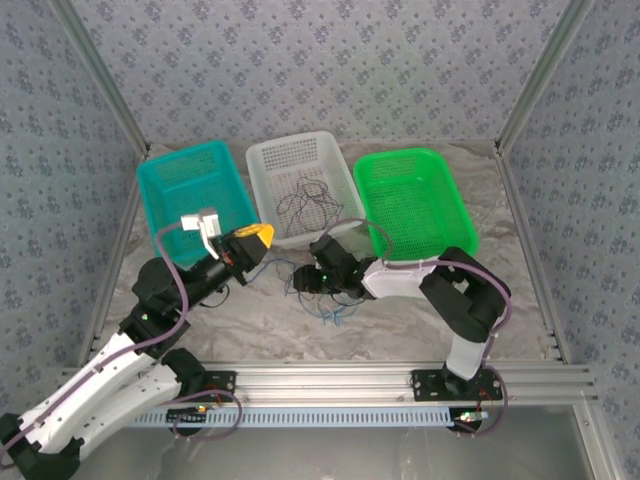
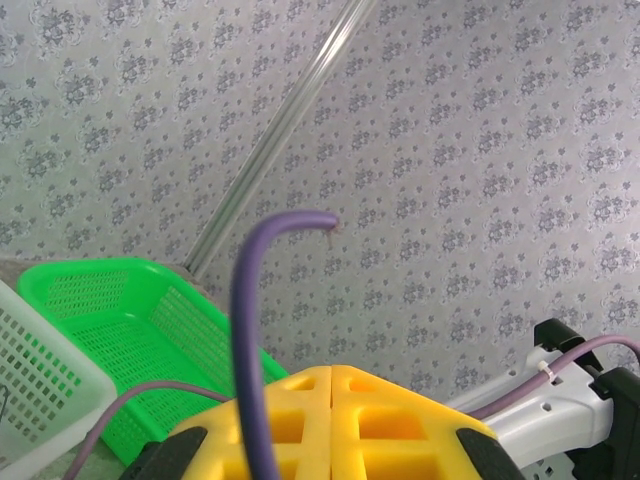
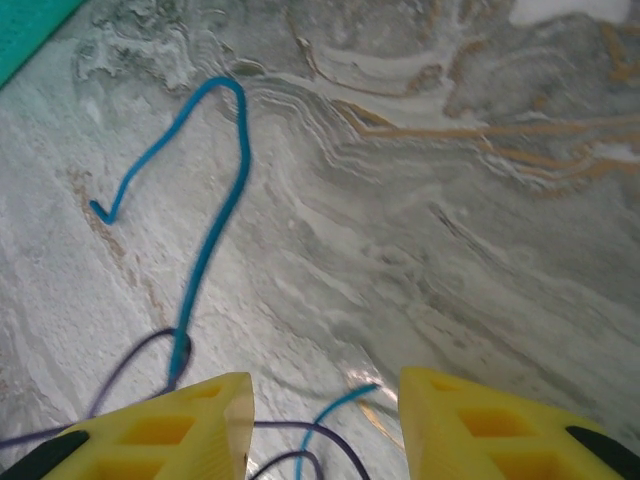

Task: Untangle the cables

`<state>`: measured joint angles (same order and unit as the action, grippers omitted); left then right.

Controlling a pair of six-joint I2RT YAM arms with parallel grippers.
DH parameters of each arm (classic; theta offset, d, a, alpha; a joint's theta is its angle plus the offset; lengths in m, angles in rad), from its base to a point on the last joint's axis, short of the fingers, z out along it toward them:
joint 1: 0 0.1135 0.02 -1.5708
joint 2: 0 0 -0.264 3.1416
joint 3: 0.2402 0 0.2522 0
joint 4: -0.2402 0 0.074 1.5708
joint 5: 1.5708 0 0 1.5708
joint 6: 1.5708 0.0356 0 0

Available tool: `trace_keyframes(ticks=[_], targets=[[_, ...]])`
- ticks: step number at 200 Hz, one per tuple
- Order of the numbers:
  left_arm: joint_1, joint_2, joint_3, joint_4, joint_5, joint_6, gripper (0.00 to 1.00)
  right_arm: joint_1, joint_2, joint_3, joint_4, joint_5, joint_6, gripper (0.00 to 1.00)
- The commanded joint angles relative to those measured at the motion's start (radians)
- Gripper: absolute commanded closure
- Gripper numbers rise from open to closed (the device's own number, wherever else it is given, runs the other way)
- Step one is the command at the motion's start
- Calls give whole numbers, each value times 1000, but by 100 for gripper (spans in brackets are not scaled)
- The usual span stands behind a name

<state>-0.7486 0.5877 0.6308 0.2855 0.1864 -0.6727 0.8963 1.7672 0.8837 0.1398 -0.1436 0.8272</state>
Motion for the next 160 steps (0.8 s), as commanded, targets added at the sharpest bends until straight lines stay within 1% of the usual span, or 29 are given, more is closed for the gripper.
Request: trace_keyframes(ticks=[1, 16, 31, 44, 59, 73, 87, 116, 127, 143, 160], targets=[[-7, -18, 11, -16, -36, 24, 96, 12, -63, -38, 8, 39, 23, 54], [-6, -17, 14, -54, -59, 39, 96, 16, -92, -58, -13, 61, 12, 52], [-6, -14, 4, -75, -74, 41, 93, 15, -118, -68, -34, 77, -2, 50], [-6, -12, -7, -113, -74, 39, 85, 13, -138, -68, -71, 95, -21, 48], [-6, -17, -31, -168, -70, 32, 80, 7, -157, -72, -100, 110, -43, 48], [-7, -30, -61, -228, -90, 21, 71, -6, -164, -76, -113, 109, -56, 48], [-6, -56, -95, -292, -130, 22, 70, -20, -171, -81, -122, 108, -65, 48], [-7, -165, -173, -410, -276, 35, 67, -30, -182, -79, -144, 119, -79, 47], [-6, -219, -199, -446, -327, 31, 67, -26, -176, -61, -162, 127, -90, 45], [-6, -301, -236, -476, -354, 18, 67, -20, -151, -15, -180, 132, -108, 43], [-6, -371, -277, -502, -373, -8, 67, -16, -110, 22, -161, 118, -96, 43]])
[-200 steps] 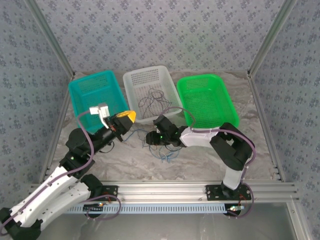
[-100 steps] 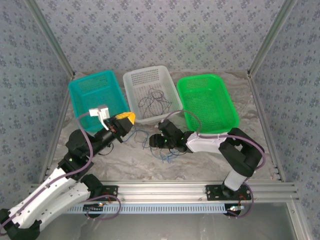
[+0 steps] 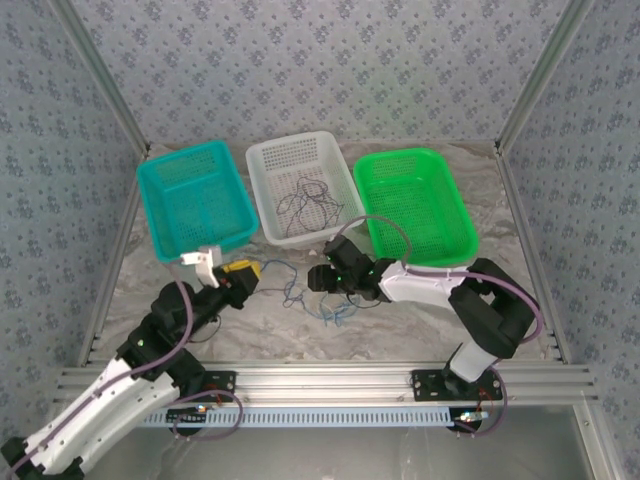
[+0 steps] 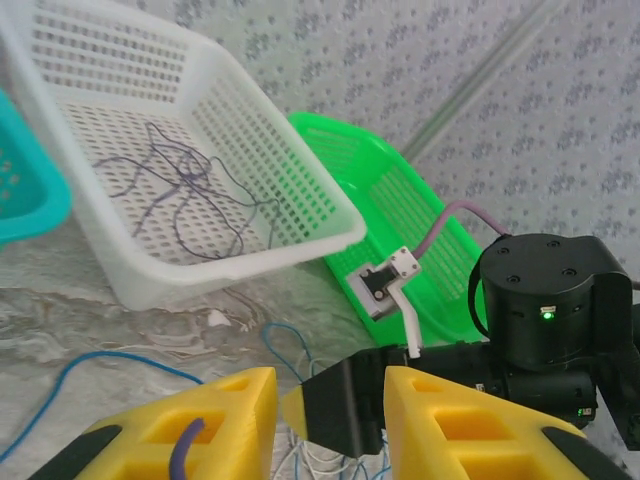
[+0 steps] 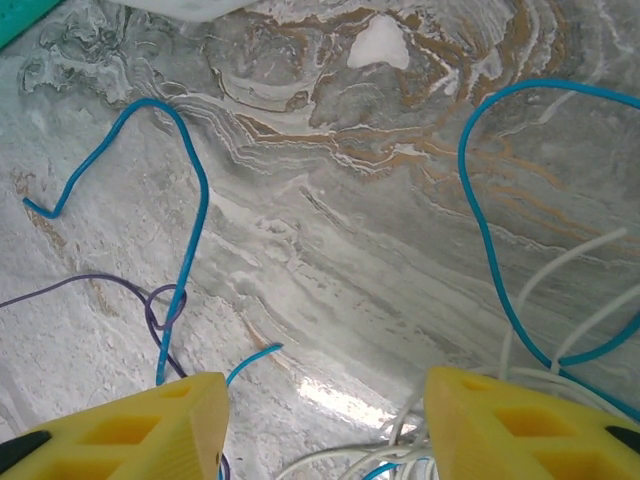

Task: Untangle the cables

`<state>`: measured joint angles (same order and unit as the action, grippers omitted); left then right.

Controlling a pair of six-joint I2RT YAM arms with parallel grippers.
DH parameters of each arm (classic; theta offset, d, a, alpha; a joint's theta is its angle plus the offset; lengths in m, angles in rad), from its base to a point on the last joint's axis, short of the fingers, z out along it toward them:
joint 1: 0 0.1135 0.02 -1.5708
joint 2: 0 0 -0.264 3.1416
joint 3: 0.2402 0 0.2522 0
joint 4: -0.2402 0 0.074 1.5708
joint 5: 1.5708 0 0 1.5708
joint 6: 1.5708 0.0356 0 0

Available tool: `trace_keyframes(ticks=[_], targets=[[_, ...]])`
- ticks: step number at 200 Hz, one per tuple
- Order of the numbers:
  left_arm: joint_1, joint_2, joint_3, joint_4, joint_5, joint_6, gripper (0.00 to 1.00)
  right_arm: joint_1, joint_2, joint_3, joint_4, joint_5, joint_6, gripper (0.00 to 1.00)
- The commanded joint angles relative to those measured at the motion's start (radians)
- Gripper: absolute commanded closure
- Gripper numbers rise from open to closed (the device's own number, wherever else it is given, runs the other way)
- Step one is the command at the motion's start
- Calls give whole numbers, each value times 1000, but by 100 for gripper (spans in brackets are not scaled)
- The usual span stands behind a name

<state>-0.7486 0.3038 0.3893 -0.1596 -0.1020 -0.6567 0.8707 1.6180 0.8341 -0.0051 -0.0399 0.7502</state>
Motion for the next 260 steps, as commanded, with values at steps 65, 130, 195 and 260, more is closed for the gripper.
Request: trace_keyframes(ticks=[65, 130, 195, 260], targets=[[-6, -159, -83, -187, -178, -64, 47, 52, 161, 176, -27, 38, -13, 42], [-7, -202, -110, -189, -159, -62, 48, 75, 259, 218, 2, 84, 23, 49], [-6, -252, -131, -214, -153, -59, 48, 87, 286, 188, 130, 119, 81, 51], [-7, -256, -134, -196, -150, -52, 48, 88, 330, 216, 132, 105, 90, 74]])
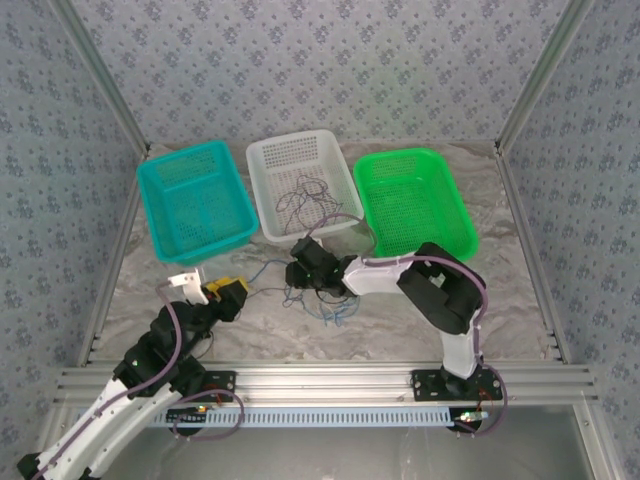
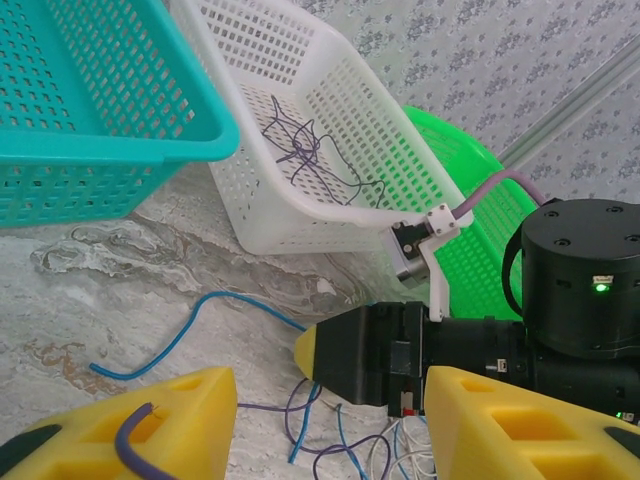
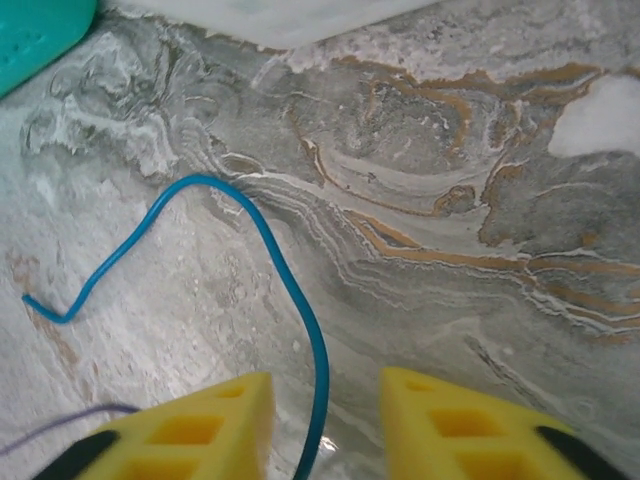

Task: Untangle the cables

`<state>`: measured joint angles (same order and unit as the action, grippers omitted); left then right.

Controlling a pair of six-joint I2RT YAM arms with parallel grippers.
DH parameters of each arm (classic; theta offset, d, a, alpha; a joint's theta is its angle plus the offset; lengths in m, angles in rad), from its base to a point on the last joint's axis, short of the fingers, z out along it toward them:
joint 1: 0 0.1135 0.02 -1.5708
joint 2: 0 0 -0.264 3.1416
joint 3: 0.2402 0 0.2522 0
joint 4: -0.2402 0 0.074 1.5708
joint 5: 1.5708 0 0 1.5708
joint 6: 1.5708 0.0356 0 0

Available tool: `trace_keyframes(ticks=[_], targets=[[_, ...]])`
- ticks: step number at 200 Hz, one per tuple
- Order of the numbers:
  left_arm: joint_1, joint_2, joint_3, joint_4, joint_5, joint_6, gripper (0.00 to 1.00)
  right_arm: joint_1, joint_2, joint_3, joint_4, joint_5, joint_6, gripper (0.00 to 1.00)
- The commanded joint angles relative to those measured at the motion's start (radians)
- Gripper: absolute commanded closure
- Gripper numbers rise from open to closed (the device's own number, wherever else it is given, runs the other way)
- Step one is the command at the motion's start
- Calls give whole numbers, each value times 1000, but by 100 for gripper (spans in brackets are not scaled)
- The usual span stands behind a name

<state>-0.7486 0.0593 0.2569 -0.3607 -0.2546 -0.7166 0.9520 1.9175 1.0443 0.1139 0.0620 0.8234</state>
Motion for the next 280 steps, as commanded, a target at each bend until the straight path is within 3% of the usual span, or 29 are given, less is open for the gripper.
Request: trace_keyframes(ticks=[1, 45, 130, 184, 228, 247, 280], targets=[[-7, -12, -1, 5, 3, 7, 48, 7, 29, 5, 15, 3, 16, 75], [-6, -11, 2, -21, -29, 1, 50, 34, -55, -43, 43, 71, -39, 100], [-7, -6, 2, -72, -90, -21, 64, 154, -373, -175, -34, 366, -99, 100], [-7, 75, -1, -48, -113, -47, 71, 147, -678, -306, -95, 606, -157, 100], [-7, 175, 2, 16, -120, -47, 75, 97, -900, -441, -38, 651, -217, 100], [-6, 221, 1, 56, -102, -49, 74, 67, -926, -476, -9, 573, -221, 100], [-7, 294, 13, 104, -82, -60, 51, 53, -879, -479, 16, 467, -248, 100]])
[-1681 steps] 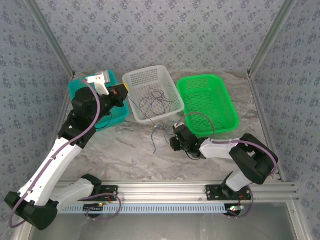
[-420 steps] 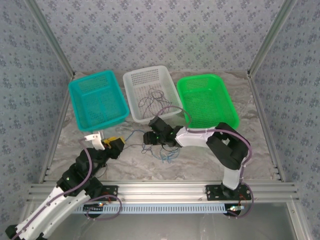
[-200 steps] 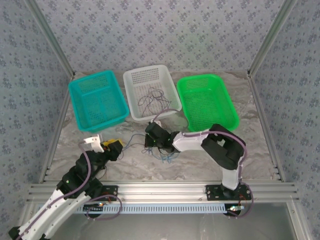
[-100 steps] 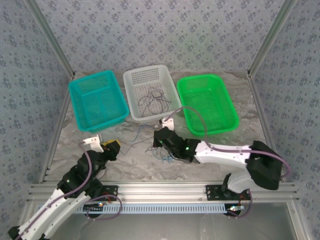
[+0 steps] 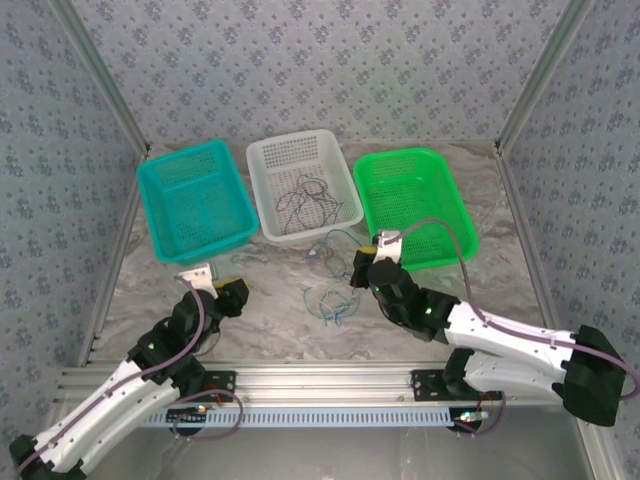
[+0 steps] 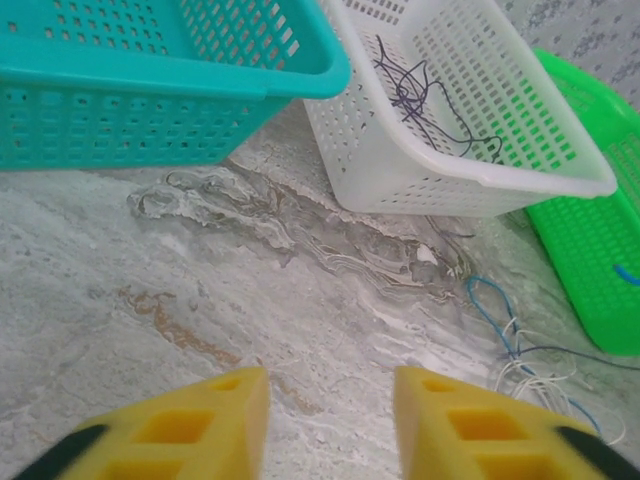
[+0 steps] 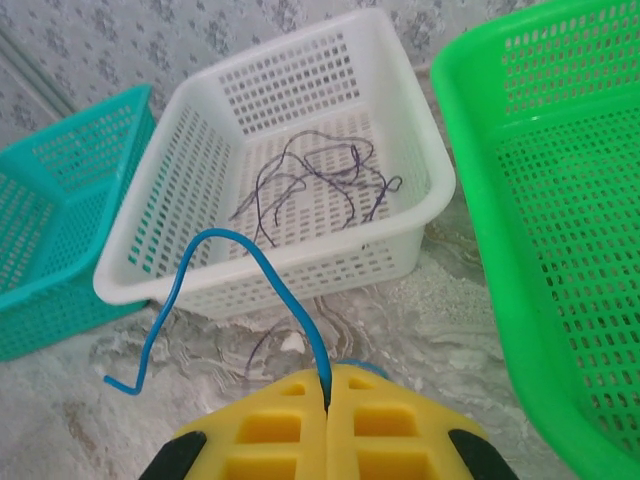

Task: Untangle the cables

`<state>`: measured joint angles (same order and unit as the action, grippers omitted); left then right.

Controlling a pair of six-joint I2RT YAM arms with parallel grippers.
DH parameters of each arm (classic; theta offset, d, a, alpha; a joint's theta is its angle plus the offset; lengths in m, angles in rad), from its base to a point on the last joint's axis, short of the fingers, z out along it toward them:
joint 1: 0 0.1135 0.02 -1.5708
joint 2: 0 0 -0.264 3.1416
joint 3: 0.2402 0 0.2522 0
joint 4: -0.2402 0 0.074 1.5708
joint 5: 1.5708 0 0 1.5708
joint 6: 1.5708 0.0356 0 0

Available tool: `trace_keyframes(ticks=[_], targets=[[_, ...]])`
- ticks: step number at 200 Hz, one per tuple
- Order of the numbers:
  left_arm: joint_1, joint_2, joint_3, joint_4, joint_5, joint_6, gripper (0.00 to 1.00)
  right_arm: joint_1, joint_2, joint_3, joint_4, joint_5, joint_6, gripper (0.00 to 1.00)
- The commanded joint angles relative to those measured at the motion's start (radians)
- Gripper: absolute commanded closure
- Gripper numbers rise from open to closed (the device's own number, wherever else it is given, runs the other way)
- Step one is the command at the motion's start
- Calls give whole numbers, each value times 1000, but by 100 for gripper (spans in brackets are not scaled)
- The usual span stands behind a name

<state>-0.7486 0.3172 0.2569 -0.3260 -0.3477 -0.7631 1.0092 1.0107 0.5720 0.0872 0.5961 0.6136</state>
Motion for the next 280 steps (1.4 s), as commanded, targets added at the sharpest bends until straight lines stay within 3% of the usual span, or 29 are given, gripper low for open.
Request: trace_keyframes(ticks=[1, 26, 51, 93, 114, 141, 212, 241, 280], targets=[[-7, 37, 15, 69, 11, -13, 51, -4, 29, -6, 43, -68, -38, 100], [-6, 53, 43, 115, 65, 42, 43, -10, 43, -24, 98, -118, -51, 100], [-7, 90, 41, 314, 194, 93, 39, -32, 53, -22, 133, -200, -83, 100], [-7, 383, 176, 458, 401, 243, 33, -54, 89, 8, 159, -375, -139, 100], [-6, 567, 319, 380, 445, 341, 37, -53, 100, 20, 156, -405, -155, 100], [-6, 689, 356, 482, 504, 396, 42, -55, 91, 16, 167, -420, -186, 100], [-3, 792, 378, 482, 538, 403, 48, -69, 72, 3, 182, -449, -200, 100], [-3, 800, 372, 496, 560, 406, 56, -74, 65, -13, 214, -469, -197, 100], [-4, 804, 374, 573, 622, 375, 97, -75, 70, -25, 217, -470, -187, 99]])
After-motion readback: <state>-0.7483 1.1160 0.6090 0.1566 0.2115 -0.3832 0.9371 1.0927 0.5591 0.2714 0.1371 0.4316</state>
